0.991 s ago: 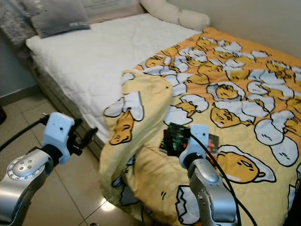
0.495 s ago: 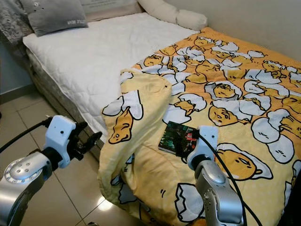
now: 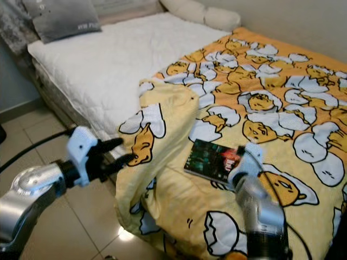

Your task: Clean up the room

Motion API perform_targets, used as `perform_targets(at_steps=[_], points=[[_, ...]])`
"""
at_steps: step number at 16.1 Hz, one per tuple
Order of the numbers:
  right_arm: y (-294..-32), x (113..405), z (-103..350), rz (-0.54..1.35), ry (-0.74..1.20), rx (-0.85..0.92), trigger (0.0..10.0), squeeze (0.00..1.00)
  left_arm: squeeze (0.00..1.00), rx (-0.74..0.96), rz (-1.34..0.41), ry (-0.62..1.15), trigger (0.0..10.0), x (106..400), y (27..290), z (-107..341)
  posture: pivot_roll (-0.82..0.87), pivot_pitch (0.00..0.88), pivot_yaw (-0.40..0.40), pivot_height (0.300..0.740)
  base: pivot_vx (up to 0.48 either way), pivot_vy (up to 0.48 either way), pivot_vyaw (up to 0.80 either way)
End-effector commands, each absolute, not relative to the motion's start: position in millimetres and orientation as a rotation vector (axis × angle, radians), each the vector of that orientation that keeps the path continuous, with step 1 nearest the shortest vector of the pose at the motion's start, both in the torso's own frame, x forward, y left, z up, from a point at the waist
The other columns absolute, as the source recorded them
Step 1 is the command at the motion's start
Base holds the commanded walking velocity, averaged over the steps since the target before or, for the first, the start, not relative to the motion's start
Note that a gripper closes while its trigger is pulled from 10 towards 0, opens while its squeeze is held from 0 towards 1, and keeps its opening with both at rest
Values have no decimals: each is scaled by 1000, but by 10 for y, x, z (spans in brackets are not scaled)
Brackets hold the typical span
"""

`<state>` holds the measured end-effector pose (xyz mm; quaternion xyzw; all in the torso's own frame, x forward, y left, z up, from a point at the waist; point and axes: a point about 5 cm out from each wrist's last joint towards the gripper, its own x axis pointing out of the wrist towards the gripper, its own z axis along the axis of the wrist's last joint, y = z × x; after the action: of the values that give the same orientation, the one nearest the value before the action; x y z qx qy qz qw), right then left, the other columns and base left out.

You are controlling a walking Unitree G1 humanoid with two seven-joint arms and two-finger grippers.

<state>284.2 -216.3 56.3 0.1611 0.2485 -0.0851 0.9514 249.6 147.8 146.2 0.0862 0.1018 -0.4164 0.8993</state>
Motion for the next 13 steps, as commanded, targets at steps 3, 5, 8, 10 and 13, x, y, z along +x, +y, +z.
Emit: perform_targets(at_steps=[3,5,8,10,13], points=[[-2303,2834,454,-202,582,483,10000,1000,98,205,-946,259,10000,2515,1477,1374,-130,0,-33,740,0,0,0],[-2365,2781,408,-210,610,578,10000,1000,94,203,-957,250,10000,2538,1457,1376,-139,0,-40,740,0,0,0],[-2394,2681,428,-196,618,711,10000,1000,90,185,-994,254,10000,2500,1408,1369,-157,0,-38,740,0,0,0],[-2378,2580,475,-145,637,765,10000,1000,94,183,-1017,258,10000,2483,1381,1357,-158,0,-41,740,0,0,0],[-2334,2431,502,-106,673,829,10000,1000,90,189,-1031,268,10000,2482,1370,1338,-159,0,-49,740,0,0,0]])
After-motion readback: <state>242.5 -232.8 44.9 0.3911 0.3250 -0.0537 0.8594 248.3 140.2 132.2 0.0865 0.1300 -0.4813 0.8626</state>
